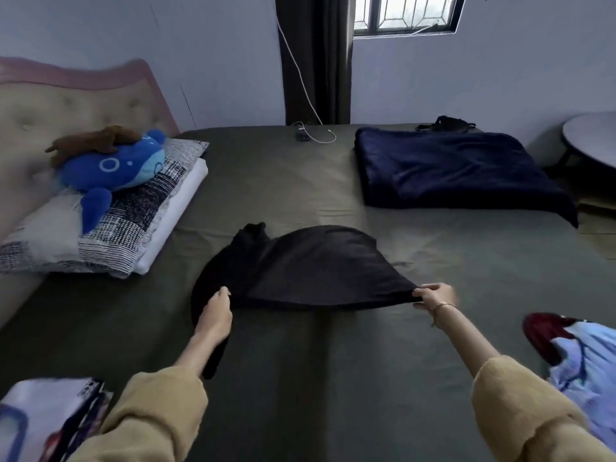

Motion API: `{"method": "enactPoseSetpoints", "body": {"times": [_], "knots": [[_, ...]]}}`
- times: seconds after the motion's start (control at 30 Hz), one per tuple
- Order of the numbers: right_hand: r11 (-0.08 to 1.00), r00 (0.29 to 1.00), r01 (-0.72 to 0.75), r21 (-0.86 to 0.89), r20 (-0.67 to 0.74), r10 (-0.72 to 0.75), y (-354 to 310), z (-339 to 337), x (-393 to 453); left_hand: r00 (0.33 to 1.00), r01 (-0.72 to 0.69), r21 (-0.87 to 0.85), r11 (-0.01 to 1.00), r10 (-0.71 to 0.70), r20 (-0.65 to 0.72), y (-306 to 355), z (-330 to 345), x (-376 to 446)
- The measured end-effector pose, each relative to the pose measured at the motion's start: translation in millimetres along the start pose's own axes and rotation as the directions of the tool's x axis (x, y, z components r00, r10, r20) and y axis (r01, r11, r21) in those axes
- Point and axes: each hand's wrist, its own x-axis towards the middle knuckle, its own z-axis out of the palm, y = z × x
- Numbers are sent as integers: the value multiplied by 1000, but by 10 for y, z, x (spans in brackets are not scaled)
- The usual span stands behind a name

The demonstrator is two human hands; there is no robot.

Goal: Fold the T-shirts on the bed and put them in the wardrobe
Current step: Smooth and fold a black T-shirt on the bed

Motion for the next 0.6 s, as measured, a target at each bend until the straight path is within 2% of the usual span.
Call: {"method": "enactPoseSetpoints", "body": {"times": [0.1, 0.2, 0.3, 0.4, 0.6], "knots": [[966, 995, -92, -243, -50, 82, 456, -104, -91, 993, -36, 151, 988, 17, 120, -180, 316, -300], [858, 987, -160, -488, -62, 149, 733, -170, -265, 966, -151, 344, 927, 65, 250, -307, 615, -508], [685, 970, -199, -701, -40, 240, 1029, -198, -413, 911, -270, 475, 838, 62, 409, -413, 905, -725], [463, 946, -207, -862, -55, 319, 1470, -193, -482, 845, -365, 546, 754, 22, 535, -526, 1233, -983], [124, 902, -126, -984, -62, 427, 1983, -234, -561, 762, -494, 677, 545, -104, 639, -582, 1592, -1314]]}}
